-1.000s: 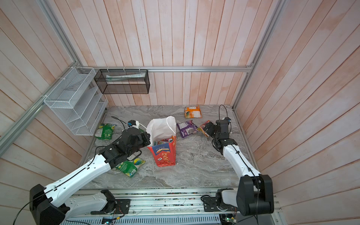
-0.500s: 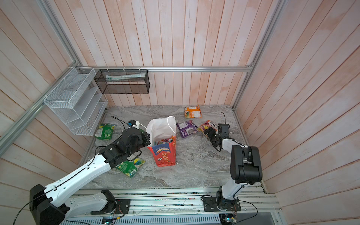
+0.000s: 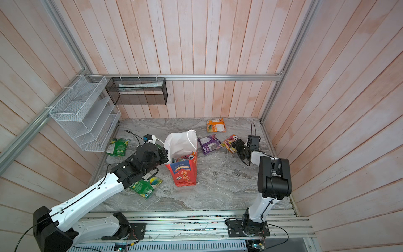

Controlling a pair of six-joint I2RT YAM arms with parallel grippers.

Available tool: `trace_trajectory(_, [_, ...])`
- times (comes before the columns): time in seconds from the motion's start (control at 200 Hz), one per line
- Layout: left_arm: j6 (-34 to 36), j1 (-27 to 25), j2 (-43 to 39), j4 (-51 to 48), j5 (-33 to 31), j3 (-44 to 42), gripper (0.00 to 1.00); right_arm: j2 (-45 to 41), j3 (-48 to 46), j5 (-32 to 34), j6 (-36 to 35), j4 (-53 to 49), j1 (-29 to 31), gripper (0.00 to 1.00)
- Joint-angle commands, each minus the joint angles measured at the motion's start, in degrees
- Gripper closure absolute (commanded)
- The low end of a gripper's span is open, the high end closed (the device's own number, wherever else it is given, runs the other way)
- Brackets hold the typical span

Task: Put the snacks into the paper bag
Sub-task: 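Grasp the orange FOX'S fruits packet with the right gripper and lift it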

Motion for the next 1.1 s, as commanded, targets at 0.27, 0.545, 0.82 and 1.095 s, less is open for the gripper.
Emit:
trace_trajectory(0.27, [0.9, -0.2, 0.6, -0.4, -0.8, 0.4, 1.0, 6.7, 3.4, -3.8, 1.7, 2.9, -1.1, 0.27])
trace_trajectory(0.545, [0.8, -0.4, 0.2, -0.4, -0.7, 0.2, 1.0, 10.9, 2.8, -6.0, 3.5, 7.9, -1.3, 0.44])
trace_trajectory(0.82, [0.9, -0.3, 0.0, -0.5, -1.0, 0.3, 1.0, 13.6, 2.0, -7.6, 4.2, 11.4, -1.6, 0.7])
trace_trajectory(1.095, [0.9, -0.4, 0.0, -0.5, -1.1, 0.2, 1.0, 4.6, 0.3, -5.1, 1.6, 9.8, -1.9, 0.86])
